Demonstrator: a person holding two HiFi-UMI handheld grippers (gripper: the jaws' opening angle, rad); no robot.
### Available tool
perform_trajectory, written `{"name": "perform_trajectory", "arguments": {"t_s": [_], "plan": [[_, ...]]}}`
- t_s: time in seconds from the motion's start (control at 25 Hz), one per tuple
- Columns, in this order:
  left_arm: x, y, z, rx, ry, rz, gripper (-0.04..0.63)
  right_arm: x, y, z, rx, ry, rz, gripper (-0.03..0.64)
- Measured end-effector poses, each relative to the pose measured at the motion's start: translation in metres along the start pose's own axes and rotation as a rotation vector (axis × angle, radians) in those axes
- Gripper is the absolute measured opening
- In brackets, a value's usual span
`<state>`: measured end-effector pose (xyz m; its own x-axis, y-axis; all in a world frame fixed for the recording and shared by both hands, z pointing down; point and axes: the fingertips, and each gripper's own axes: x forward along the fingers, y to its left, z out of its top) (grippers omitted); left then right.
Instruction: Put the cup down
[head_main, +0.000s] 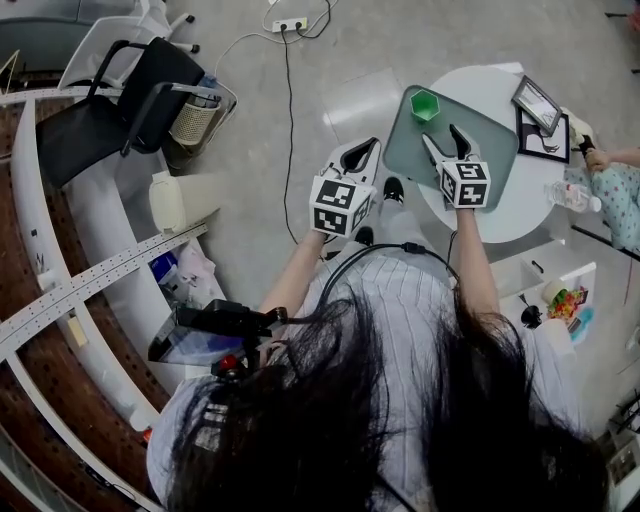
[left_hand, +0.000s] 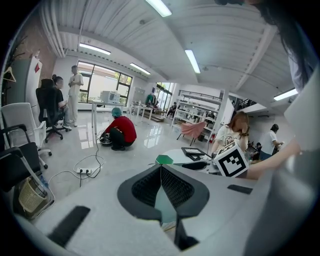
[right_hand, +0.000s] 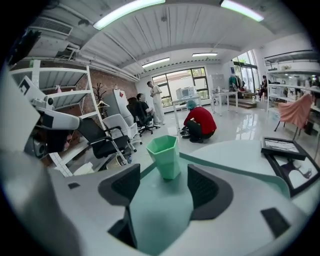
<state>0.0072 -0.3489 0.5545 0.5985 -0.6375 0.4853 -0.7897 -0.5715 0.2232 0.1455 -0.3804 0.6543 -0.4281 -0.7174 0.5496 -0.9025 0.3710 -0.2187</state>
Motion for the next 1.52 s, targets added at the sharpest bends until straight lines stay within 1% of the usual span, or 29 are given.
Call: {"name": "perform_trajectory", "arguments": {"t_s": [0.24,0.6,0.96,1.28,1.52], "plan": [[-0.017,-0.010,-0.005,0.014,-0.017,-0.019,0.015,-0.028,0.021,0.007,0.000,-0.053,-0.005,0.295],[-0.048,-0.031,-0.014,0.043,-0.048,-0.053,0.015,-0.068,0.063,0.011,0.005,-0.124,0.011,0.279],[-0.093,-0.044,-0.025,0.069,-0.089,-0.058,0.015,-0.108,0.112,0.012,0.013,-0.209,0.031,0.259],[-0.138,-0.052,-0.048,0.081,-0.102,-0.069,0.015,-0.138,0.157,0.004,0.024,-0.270,0.035,0.227],[-0.169,-0.059,-0.061,0.078,-0.115,-0.083,0.015,-0.160,0.195,-0.012,0.006,-0.270,0.035,0.203]]}}
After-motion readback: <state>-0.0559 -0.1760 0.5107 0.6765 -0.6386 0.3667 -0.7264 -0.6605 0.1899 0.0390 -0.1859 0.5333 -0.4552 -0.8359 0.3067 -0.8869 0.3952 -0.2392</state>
